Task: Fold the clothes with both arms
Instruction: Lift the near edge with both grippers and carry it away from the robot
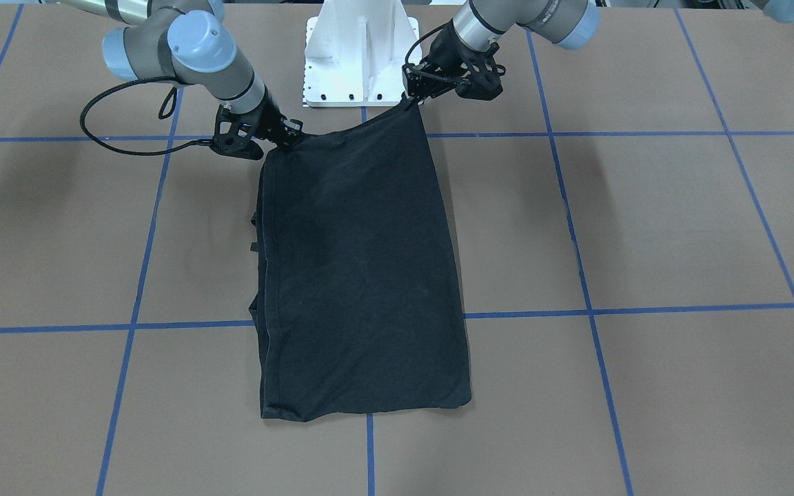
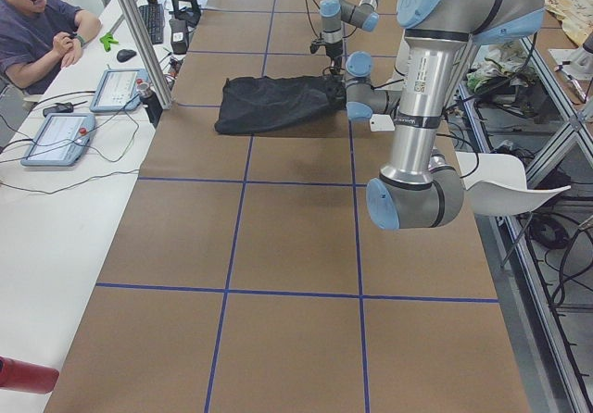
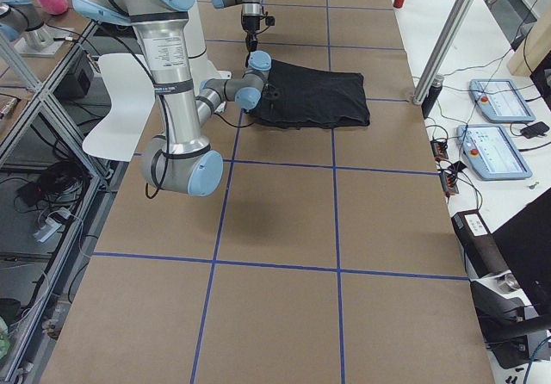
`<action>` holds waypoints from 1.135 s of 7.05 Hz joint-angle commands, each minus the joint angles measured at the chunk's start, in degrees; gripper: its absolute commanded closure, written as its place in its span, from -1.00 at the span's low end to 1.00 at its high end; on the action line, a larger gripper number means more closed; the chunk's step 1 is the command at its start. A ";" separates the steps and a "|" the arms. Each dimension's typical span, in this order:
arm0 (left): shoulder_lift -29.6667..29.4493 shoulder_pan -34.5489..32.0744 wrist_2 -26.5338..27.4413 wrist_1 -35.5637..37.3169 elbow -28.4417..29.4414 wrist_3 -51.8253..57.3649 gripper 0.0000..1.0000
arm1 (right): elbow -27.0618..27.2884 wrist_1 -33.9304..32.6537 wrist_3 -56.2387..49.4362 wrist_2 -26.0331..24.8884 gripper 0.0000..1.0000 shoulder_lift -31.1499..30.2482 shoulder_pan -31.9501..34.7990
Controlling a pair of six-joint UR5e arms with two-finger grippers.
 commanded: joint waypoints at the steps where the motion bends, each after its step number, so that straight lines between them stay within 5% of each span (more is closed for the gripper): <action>1: 2.83 0.02 -3.19 2.36 -3.09 0.03 1.00 | 2.37 -0.02 -0.25 7.02 1.00 -0.82 0.26; 3: 2.75 0.90 -3.73 2.81 -2.40 0.03 1.00 | 3.26 -0.02 -0.33 13.51 1.00 -1.00 0.35; 6: 2.75 0.90 -6.46 4.31 -3.97 0.03 1.00 | 5.19 -0.02 -0.33 15.83 1.00 -1.52 1.05; 8: 1.78 -3.55 -11.89 5.01 -6.78 0.12 1.00 | 4.93 -0.02 -0.33 19.42 1.00 -1.00 7.44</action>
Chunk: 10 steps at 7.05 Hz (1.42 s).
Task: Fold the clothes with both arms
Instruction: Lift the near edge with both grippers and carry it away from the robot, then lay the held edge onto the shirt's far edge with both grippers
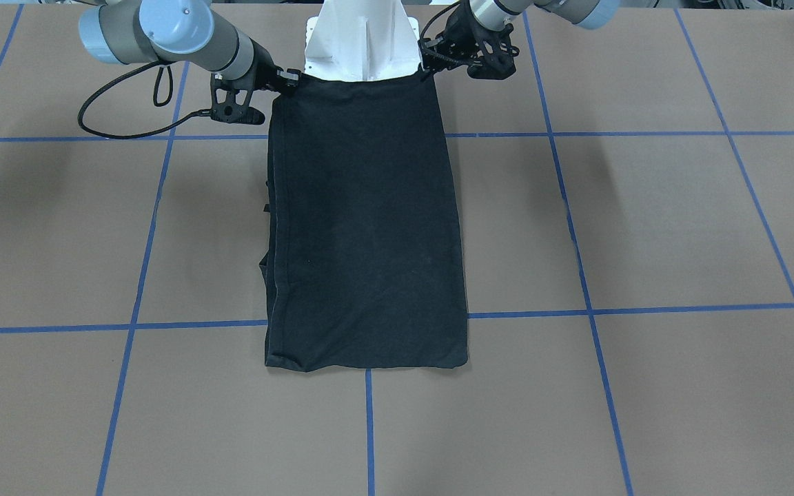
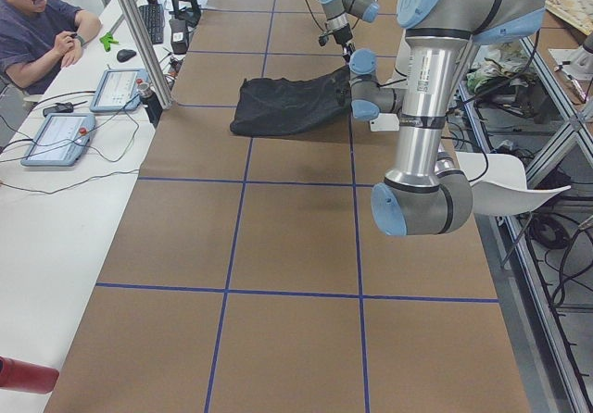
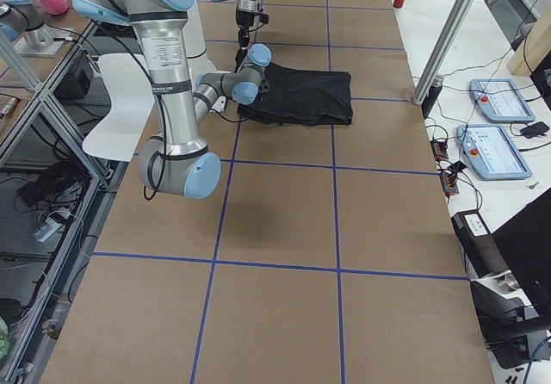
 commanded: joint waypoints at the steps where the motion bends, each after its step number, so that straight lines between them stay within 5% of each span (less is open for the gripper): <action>1: -1.90 -5.95 -3.12 0.47 -1.42 0.76 1.00 | -0.32 -0.10 0.00 2.74 1.00 0.87 6.67; 8: -17.80 -27.05 -3.39 -0.24 21.40 10.25 1.00 | -13.92 -0.10 -2.02 1.86 1.00 14.91 21.80; 10: -21.84 -29.09 -3.30 -0.32 27.20 10.44 1.00 | -25.31 -0.01 -4.82 1.69 1.00 22.37 23.31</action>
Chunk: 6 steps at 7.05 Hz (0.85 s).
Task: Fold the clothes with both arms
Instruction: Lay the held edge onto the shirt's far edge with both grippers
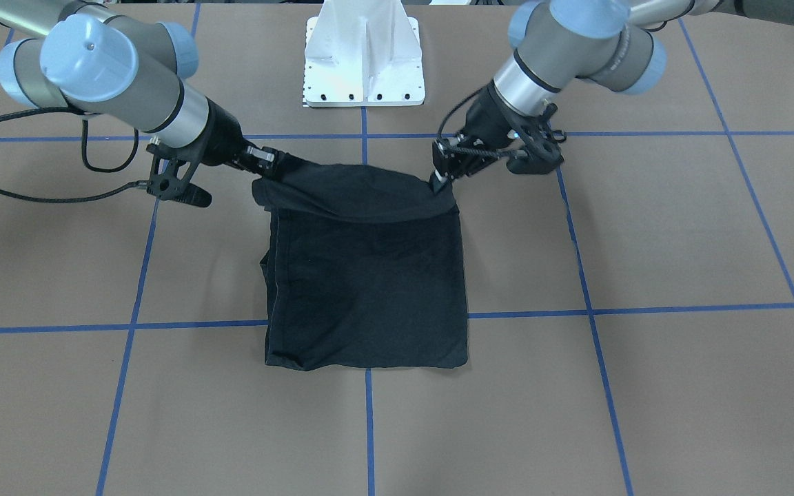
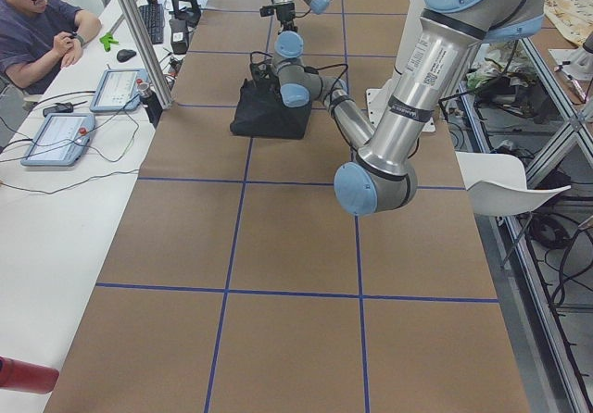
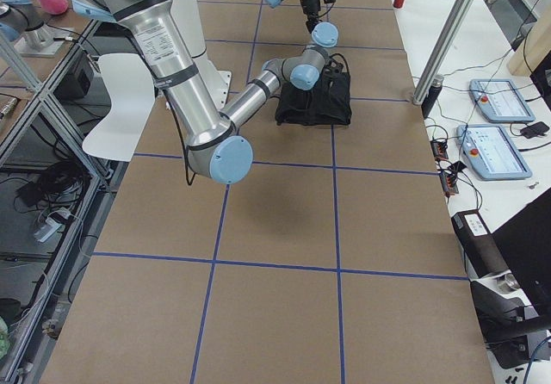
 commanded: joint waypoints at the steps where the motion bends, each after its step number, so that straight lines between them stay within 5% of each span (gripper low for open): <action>1: -4.25 -1.30 0.06 -1.08 7.06 0.16 1.00 | -11.45 0.03 -3.52 -0.94 1.00 7.35 1.63; 3: -5.67 -1.30 0.14 -9.14 16.02 0.08 1.00 | -16.41 0.12 -5.82 -1.83 1.00 9.48 2.95; 6: -5.94 -2.08 0.50 -12.08 20.46 0.08 1.00 | -23.70 1.16 -6.97 -4.63 1.00 13.17 3.31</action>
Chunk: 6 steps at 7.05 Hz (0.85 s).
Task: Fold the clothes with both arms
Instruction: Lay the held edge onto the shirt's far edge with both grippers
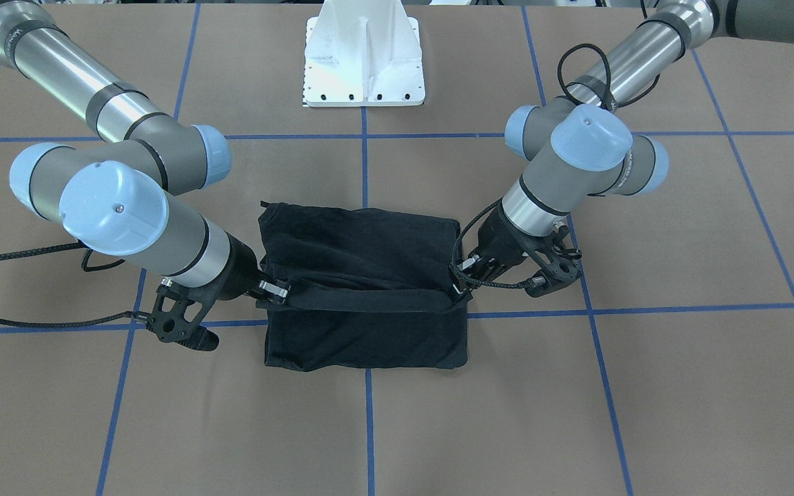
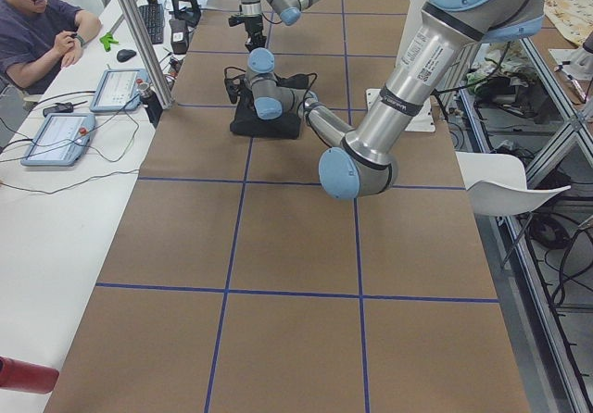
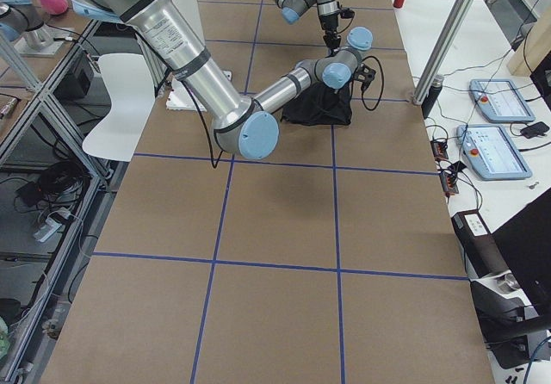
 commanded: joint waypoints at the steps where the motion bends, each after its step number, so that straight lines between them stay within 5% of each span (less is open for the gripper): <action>1: -0.27 -1.17 0.10 -1.28 1.41 0.00 1.00 | -6.68 5.61 -0.26 -2.01 1.00 1.50 0.08; 5: -2.90 -1.27 0.27 -4.36 5.89 -0.53 1.00 | -8.65 7.68 0.00 -2.54 1.00 2.03 0.17; 6: -4.13 -1.35 0.36 -4.19 6.33 -1.14 1.00 | -8.65 7.68 -0.08 -2.54 0.58 2.03 0.17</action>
